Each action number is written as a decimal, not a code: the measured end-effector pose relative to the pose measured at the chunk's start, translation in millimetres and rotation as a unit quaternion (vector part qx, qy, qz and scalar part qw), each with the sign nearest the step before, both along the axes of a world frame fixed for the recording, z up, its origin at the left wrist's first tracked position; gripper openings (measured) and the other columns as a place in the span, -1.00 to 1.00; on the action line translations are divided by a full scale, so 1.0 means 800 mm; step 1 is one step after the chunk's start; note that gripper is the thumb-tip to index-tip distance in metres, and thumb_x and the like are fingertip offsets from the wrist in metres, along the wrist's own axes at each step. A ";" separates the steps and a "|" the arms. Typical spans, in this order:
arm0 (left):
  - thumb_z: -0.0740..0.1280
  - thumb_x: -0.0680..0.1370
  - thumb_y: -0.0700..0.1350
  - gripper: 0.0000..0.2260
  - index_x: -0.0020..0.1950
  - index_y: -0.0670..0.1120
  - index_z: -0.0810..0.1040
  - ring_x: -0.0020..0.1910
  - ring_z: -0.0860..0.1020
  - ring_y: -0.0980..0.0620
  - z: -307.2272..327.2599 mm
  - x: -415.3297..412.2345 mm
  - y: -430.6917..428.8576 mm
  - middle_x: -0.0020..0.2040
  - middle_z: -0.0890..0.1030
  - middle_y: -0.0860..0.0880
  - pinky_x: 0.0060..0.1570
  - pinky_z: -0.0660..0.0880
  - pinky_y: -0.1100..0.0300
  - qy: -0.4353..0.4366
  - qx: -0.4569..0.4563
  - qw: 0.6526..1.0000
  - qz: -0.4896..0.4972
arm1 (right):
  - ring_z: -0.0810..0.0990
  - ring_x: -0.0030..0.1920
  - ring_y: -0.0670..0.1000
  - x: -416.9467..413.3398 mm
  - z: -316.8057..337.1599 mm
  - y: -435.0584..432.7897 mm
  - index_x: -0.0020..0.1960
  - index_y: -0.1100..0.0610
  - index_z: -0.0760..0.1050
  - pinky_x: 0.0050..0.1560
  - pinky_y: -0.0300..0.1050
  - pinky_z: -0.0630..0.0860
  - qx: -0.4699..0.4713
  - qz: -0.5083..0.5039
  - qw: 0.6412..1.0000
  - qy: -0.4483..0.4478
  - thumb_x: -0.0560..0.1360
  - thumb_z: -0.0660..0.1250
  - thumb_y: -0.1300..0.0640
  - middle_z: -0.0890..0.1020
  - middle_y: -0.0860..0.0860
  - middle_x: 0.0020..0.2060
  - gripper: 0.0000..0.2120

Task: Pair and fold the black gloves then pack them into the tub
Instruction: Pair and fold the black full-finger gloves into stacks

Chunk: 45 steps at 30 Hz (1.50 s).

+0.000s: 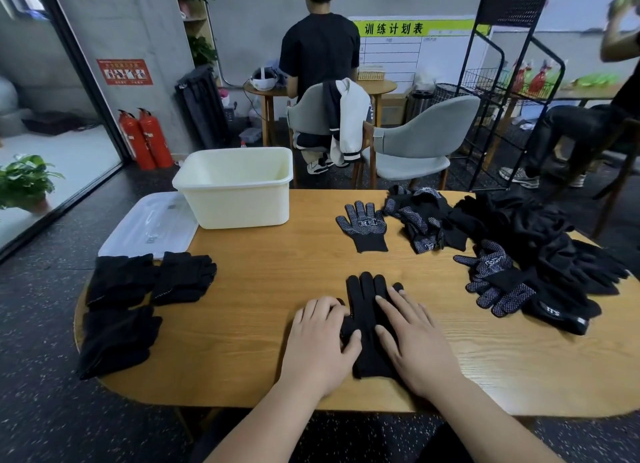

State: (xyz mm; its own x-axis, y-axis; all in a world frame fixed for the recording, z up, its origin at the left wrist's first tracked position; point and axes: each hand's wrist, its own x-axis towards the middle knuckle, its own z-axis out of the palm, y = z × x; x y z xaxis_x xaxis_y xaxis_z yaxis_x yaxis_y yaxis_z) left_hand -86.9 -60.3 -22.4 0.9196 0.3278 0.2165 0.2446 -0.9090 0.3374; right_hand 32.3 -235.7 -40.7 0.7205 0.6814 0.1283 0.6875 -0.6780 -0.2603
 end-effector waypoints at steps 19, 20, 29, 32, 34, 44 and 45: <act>0.24 0.67 0.19 -0.68 0.38 0.17 0.56 0.48 0.26 0.25 -0.010 -0.005 0.008 0.38 0.39 0.30 0.53 0.19 0.20 -0.052 -0.044 0.997 -0.029 | 0.48 0.23 -0.12 -0.012 0.007 -0.020 0.06 -0.13 0.69 0.19 -0.03 0.54 0.169 0.058 0.983 -0.047 0.57 0.39 -0.19 0.59 -0.29 0.15 -0.81; 0.25 0.66 0.19 -0.72 0.32 0.18 0.58 0.41 0.30 0.26 -0.010 -0.006 0.008 0.30 0.40 0.31 0.49 0.22 0.20 -0.057 -0.042 0.997 -0.033 | 0.49 0.20 -0.11 -0.012 0.005 -0.018 0.04 -0.14 0.68 0.17 -0.02 0.54 0.164 0.059 0.983 -0.054 0.55 0.40 -0.20 0.60 -0.28 0.13 -0.81; 0.28 0.67 0.09 -0.82 0.22 0.19 0.61 0.29 0.36 0.33 -0.008 -0.005 0.008 0.20 0.44 0.33 0.44 0.19 0.28 -0.070 -0.063 0.995 -0.026 | 0.48 0.21 -0.15 -0.016 0.009 -0.021 0.03 -0.19 0.66 0.16 -0.04 0.48 0.175 0.102 0.978 -0.044 0.51 0.46 -0.28 0.57 -0.38 0.10 -0.79; 0.29 0.67 0.05 -0.83 0.22 0.18 0.62 0.29 0.37 0.32 -0.008 -0.006 0.011 0.22 0.46 0.33 0.45 0.19 0.27 -0.074 -0.085 0.994 -0.017 | 0.47 0.23 -0.17 -0.014 0.007 -0.018 0.06 -0.21 0.67 0.17 -0.04 0.49 0.157 0.097 0.982 -0.042 0.49 0.48 -0.28 0.57 -0.40 0.12 -0.78; 0.29 0.68 0.03 -0.83 0.22 0.18 0.62 0.29 0.37 0.32 -0.008 -0.006 0.011 0.23 0.46 0.33 0.45 0.20 0.26 -0.073 -0.092 0.993 -0.016 | 0.49 0.20 -0.16 -0.013 0.004 -0.016 0.05 -0.18 0.69 0.14 -0.04 0.53 0.158 0.088 0.982 -0.056 0.52 0.49 -0.22 0.60 -0.37 0.11 -0.82; 0.30 0.60 -0.06 -0.59 0.45 0.18 0.54 0.53 0.20 0.35 -0.003 -0.009 0.009 0.45 0.42 0.34 0.56 0.02 0.27 -0.047 -0.086 0.993 -0.058 | 0.62 -0.06 0.06 -0.019 0.006 -0.014 0.05 0.08 0.66 -0.14 0.08 0.63 0.217 0.024 0.970 -0.108 0.58 0.44 0.04 0.67 -0.10 -0.10 -0.87; 0.31 0.61 -0.02 -0.58 0.48 0.20 0.52 0.55 0.16 0.35 -0.003 -0.009 0.009 0.48 0.40 0.35 0.56 -0.02 0.26 -0.040 -0.079 0.994 -0.067 | 0.63 -0.07 0.06 -0.021 0.008 -0.013 0.05 0.09 0.66 -0.15 0.09 0.64 0.227 0.024 0.967 -0.110 0.58 0.42 0.04 0.66 -0.08 -0.10 -0.86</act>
